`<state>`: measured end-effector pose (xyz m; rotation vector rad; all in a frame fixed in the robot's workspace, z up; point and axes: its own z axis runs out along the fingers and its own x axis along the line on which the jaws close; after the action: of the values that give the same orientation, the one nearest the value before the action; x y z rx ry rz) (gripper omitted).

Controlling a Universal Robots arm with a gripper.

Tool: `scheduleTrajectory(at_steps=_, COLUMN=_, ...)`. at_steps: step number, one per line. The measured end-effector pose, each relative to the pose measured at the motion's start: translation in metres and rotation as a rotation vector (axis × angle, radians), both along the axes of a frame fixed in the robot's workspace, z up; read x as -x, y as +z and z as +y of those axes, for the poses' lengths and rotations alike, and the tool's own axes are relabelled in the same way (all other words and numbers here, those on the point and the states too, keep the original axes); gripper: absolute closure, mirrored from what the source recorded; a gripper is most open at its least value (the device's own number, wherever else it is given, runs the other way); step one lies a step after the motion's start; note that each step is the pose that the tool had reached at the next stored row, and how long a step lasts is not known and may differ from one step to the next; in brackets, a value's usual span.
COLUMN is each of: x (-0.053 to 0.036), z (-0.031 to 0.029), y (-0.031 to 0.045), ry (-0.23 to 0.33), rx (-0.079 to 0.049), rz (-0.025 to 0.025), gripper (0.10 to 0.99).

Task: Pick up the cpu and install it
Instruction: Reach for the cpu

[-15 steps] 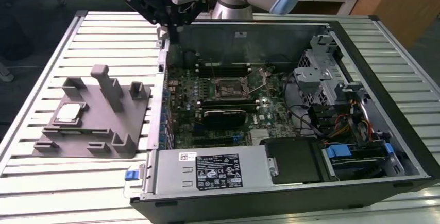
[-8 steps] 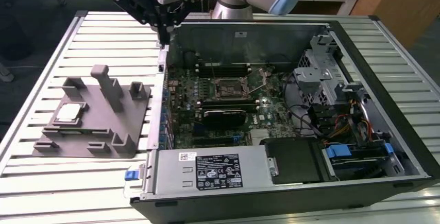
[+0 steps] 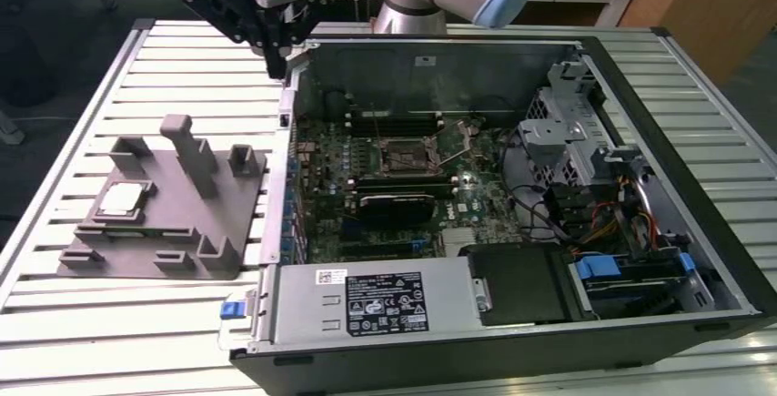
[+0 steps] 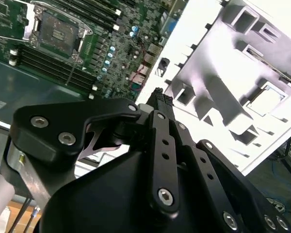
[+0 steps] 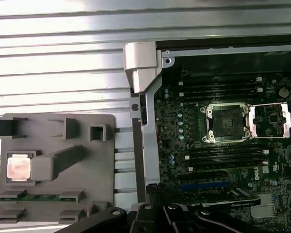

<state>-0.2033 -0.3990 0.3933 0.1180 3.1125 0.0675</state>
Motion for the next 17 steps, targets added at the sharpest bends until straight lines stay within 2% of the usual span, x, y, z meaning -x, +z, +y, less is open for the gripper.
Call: scheduleTrajectory(at_steps=17, x=0.0336, z=0.0, y=0.0, ry=0.0, rx=0.0, rz=0.0, gripper=0.98)
